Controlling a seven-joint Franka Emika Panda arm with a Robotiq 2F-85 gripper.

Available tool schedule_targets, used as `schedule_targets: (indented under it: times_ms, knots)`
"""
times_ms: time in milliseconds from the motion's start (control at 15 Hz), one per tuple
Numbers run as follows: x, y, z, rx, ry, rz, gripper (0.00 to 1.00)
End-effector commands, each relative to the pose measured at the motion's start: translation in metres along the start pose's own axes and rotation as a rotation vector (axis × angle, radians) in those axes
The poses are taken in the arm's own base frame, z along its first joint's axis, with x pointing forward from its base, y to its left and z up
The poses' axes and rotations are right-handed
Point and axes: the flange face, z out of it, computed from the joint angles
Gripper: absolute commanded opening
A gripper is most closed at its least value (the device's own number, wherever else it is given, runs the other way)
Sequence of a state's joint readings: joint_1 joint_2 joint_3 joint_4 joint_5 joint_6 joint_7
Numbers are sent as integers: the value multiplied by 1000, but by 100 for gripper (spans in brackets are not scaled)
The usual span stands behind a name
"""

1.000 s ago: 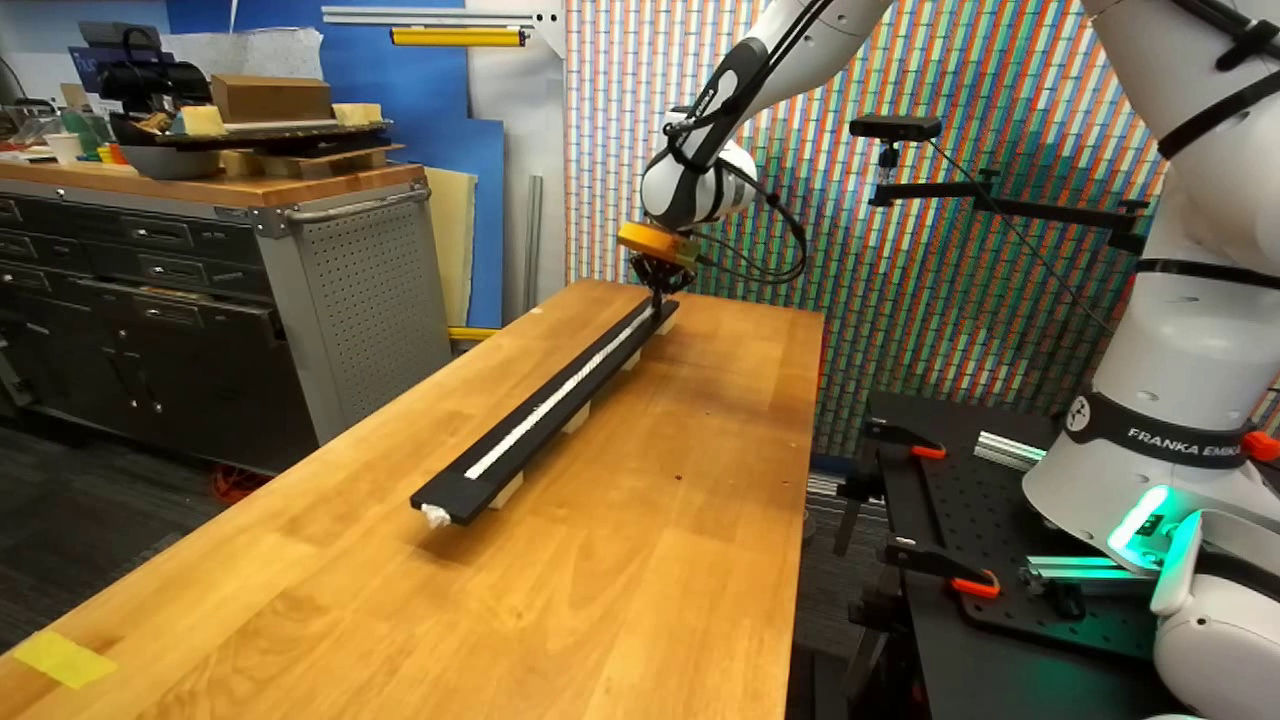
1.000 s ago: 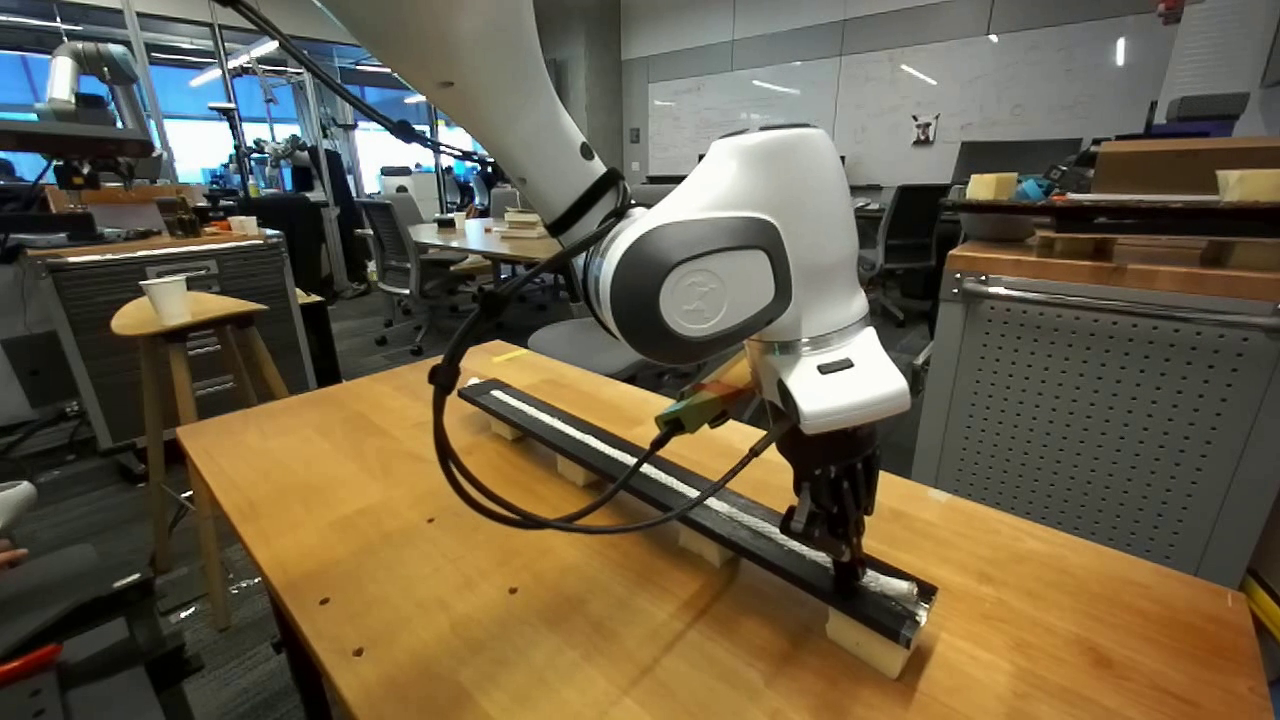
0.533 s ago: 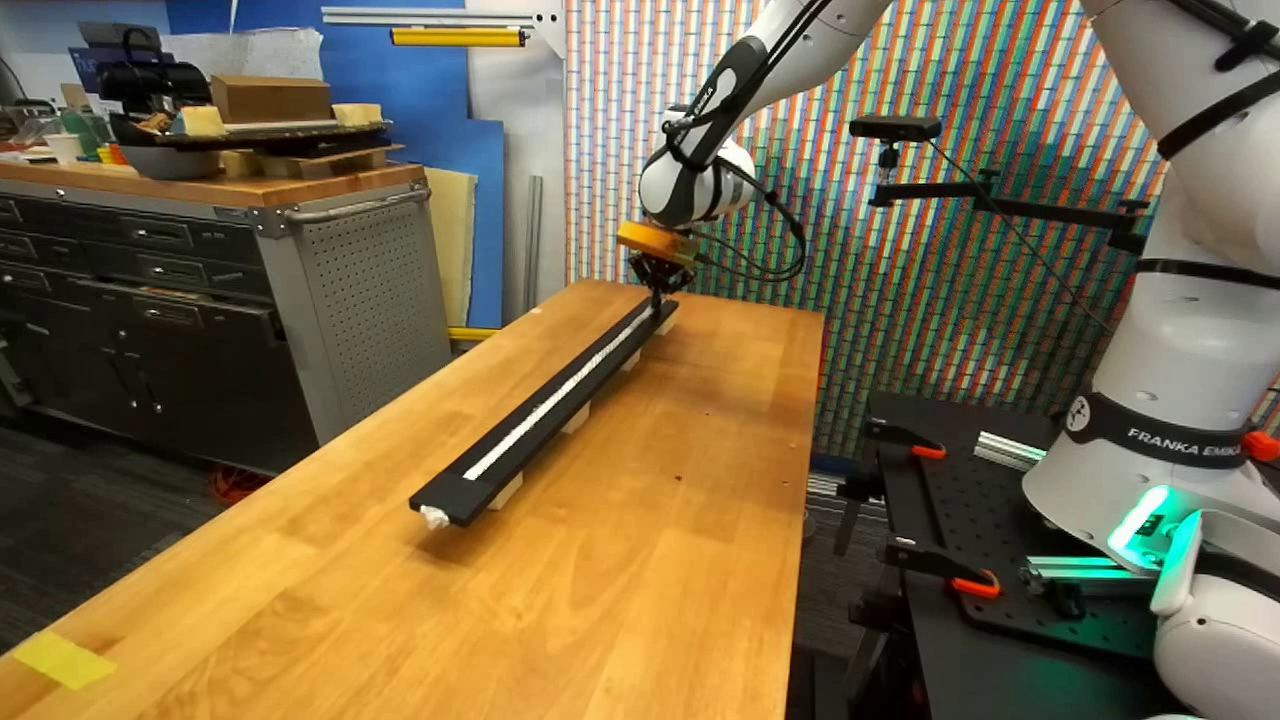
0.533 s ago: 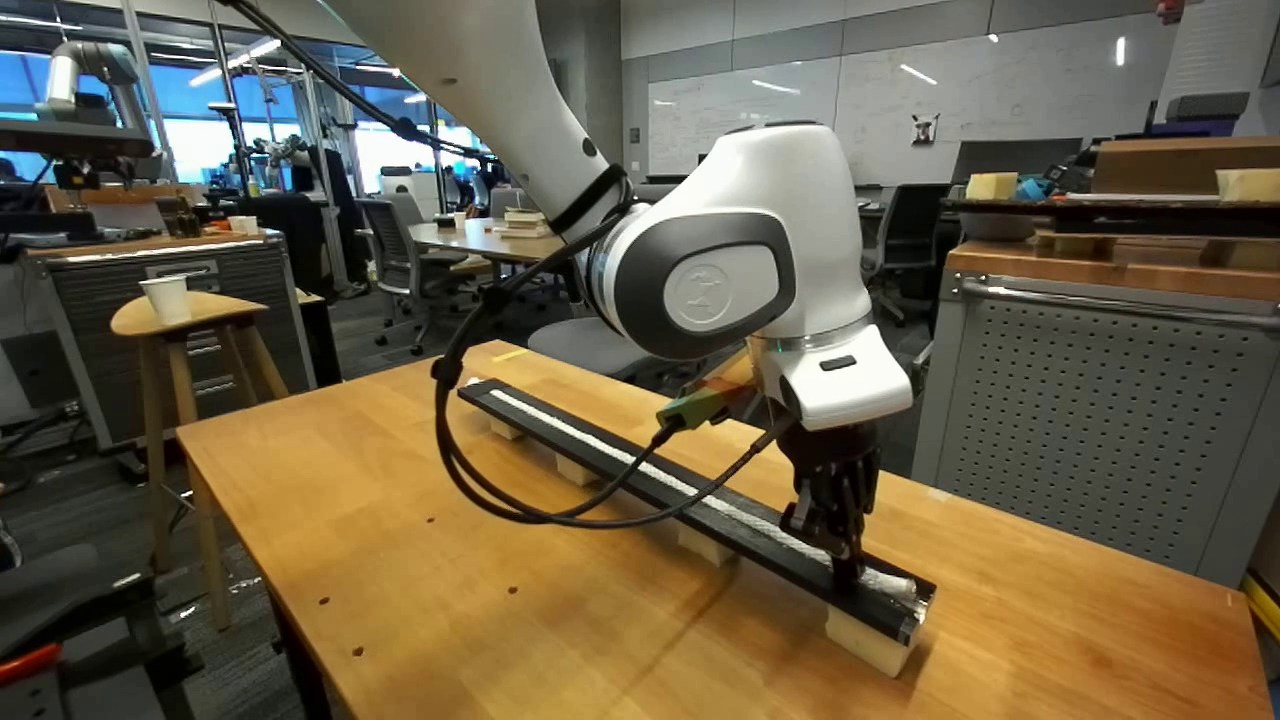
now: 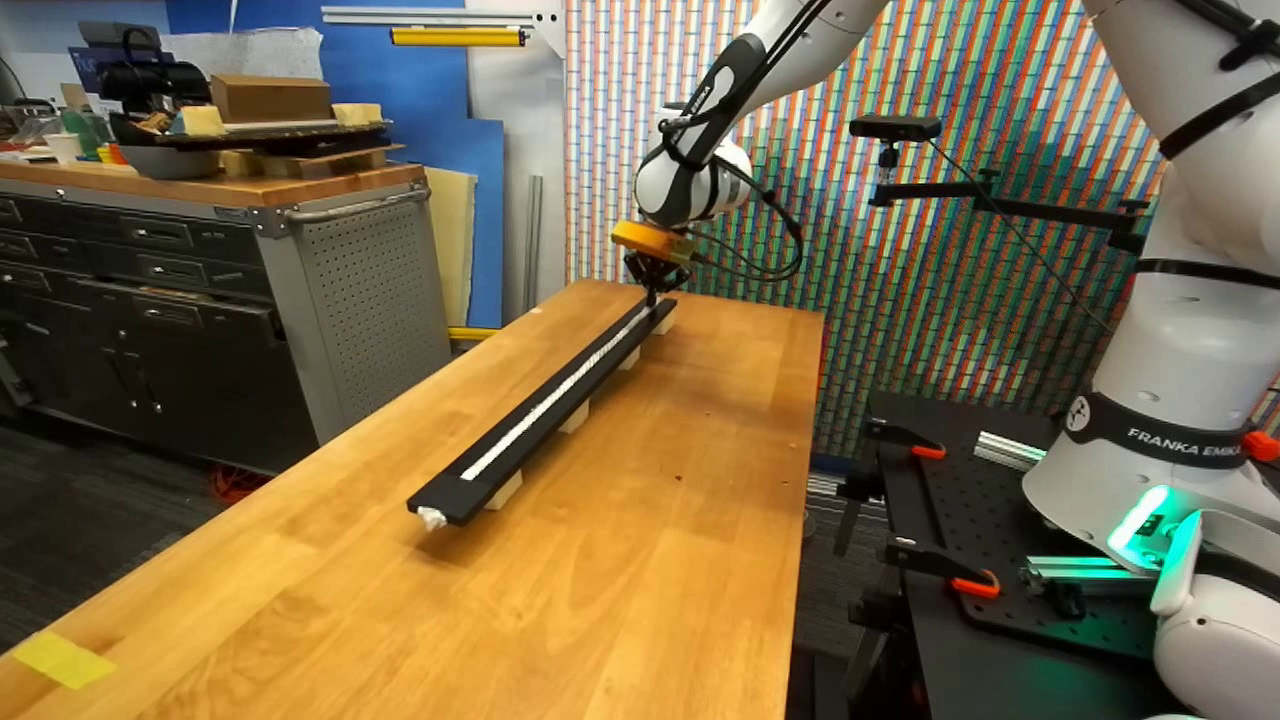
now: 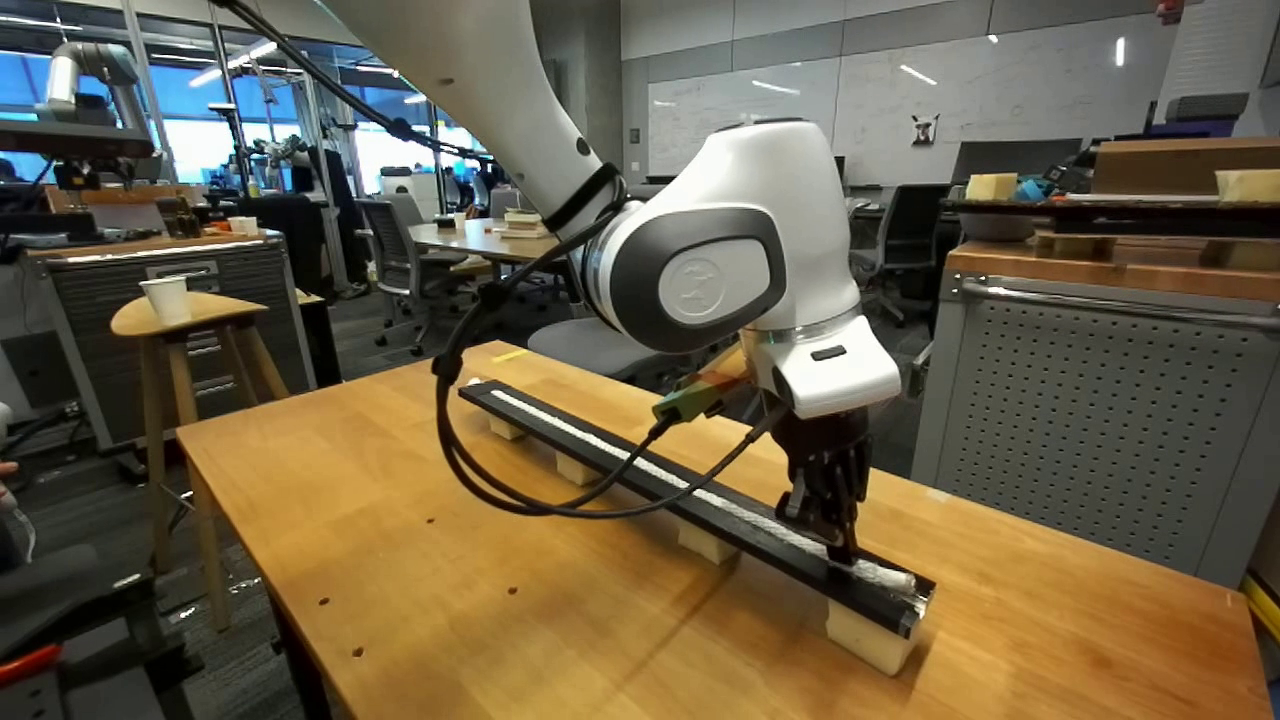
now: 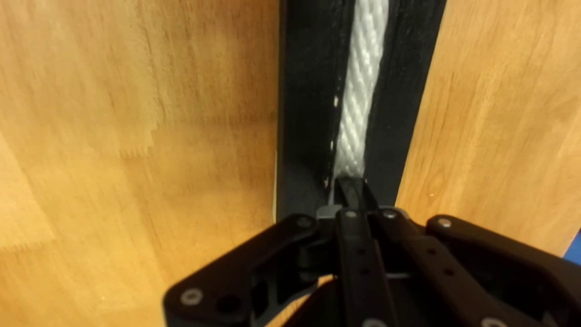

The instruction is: Pick up the rope and arrange it straight on the object

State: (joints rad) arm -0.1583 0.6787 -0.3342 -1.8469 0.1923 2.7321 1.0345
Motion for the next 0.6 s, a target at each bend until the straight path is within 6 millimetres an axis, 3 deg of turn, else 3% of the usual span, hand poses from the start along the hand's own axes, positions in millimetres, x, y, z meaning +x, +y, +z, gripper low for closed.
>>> schedule_targets:
  times_ms: [0, 533]
  knots:
    - [-2, -7, -6, 1, 19, 1, 0]
    - [-21, -12, -5, 6, -19, -34, 0]
